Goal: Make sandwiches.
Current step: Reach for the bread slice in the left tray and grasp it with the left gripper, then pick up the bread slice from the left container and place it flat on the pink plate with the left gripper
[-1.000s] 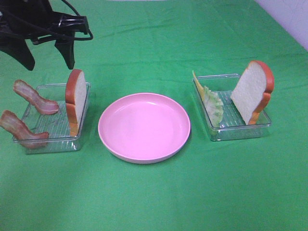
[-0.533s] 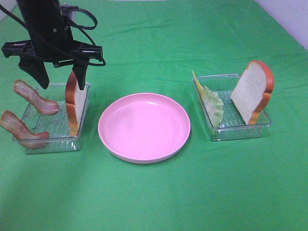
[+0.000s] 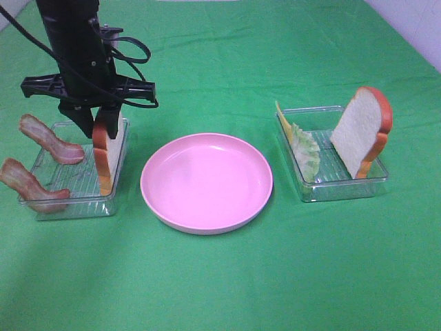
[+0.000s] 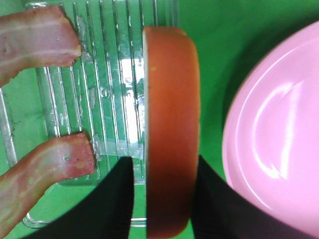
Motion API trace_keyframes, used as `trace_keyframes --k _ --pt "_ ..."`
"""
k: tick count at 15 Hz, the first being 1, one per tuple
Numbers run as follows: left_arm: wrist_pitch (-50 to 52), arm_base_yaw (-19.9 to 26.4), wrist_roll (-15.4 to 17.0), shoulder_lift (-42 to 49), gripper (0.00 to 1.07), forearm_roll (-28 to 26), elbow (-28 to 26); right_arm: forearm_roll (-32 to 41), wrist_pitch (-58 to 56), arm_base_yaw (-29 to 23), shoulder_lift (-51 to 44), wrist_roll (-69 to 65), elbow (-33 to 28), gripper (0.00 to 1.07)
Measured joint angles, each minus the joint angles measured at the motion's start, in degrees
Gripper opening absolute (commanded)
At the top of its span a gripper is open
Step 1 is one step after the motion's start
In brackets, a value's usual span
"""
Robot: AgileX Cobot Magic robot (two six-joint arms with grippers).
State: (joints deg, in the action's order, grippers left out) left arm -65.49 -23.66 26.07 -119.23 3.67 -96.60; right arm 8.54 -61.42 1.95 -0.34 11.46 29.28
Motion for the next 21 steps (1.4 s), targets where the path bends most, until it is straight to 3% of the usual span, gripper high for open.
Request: trace_keyframes --k 1,3,5,10,15,16,21 --pt "0.0 0.0 0.1 0.0 0.09 0.0 0.0 0.0 0.0 0.0 0.0 0.0 0.0 0.76" --pt "0.0 0.0 1.4 0.0 0.00 0.1 0.0 0.0 0.0 0.0 0.0 0.0 0.0 0.76" --pt "-0.8 0.0 3.4 0.0 0.00 0.1 -0.9 0.0 0.0 0.0 0.0 0.0 0.0 0.76" --pt "-4.1 0.0 3.0 1.5 0.00 -3.1 -10.9 0.0 0.0 0.0 0.0 0.0 0.0 0.76" --pt "-4.1 1.0 -1.7 8.9 0.00 -7.9 -13.8 0.0 0.0 0.0 0.0 0.0 0.0 0.76" --pt "-4.1 1.5 -3.0 9.7 0.00 -9.3 -13.8 0.0 0.0 0.0 0.0 0.0 0.0 0.76" --pt "-4.2 8.1 -19.7 11.1 0.00 -32.6 -11.3 0.0 0.0 0.0 0.0 0.0 0.0 0.76"
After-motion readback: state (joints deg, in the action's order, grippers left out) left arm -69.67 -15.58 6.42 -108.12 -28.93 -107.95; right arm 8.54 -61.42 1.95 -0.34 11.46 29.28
